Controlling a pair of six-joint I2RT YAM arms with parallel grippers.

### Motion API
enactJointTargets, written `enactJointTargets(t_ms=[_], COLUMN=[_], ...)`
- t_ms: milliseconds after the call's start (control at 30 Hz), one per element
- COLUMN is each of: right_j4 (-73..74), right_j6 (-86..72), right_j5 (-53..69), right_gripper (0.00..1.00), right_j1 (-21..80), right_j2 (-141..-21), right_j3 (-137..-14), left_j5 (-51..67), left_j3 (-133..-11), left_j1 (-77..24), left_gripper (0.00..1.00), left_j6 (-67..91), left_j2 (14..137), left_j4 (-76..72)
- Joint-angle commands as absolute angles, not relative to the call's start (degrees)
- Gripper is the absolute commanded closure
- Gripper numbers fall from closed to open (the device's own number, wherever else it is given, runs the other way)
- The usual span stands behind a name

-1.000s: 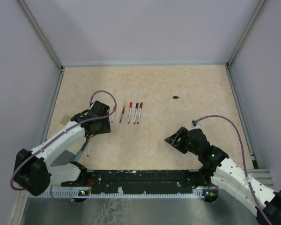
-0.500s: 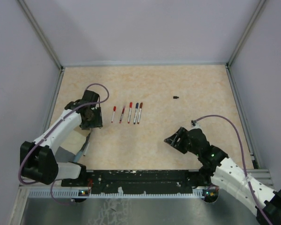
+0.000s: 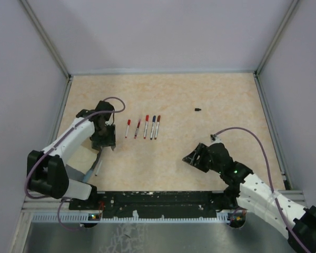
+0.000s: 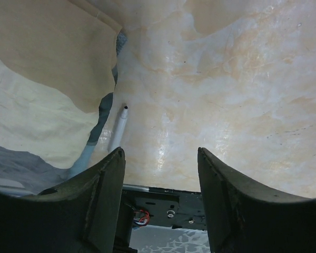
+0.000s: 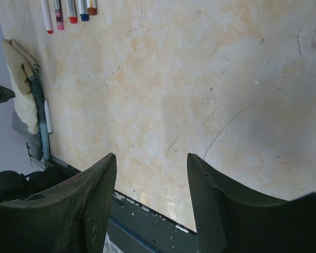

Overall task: Insert the pens into the pen caps
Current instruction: Move the pen to the center of the board.

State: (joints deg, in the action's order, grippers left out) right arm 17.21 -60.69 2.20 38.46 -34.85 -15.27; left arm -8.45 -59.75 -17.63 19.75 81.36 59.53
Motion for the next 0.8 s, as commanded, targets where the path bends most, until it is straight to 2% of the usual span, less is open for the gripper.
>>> enactJointTargets(t_ms=[0,200,300,533,767], right_j4=[12.37,9.2,8.13,-0.22,-7.13], right_j6=[-56.39,-50.68,-47.7,-45.56,-49.52], right_j5=[4.28,2.87,-1.86,-8.64,-11.14], right_gripper=[0.44,0.44,0.44,0.46,0.56], right_j1=[38.35,39.48,44.9,57.13,65.15], right_j2=[-37.73,-42.73,-47.67,-65.17,-85.72], right_j3=[-17.37,-20.63,-24.61,-35.88,-51.61], left_j5=[-7.74,-1.41,-2.17,-5.32,-8.46], left_j3=[-58.98,-56.52,-55.75,-52.88,-54.91], left_j1=[-17.7,-17.73,-17.67,-17.66,-17.67], left_gripper=[0.37,0.38,0.37,0.36,0.35], left_j6=[21.25,20.41,19.9,20.94,23.54], left_j2=[77.39,68.02,62.48,48.87,40.38], left_j4=[59.29,49.2,45.81,40.72,42.24])
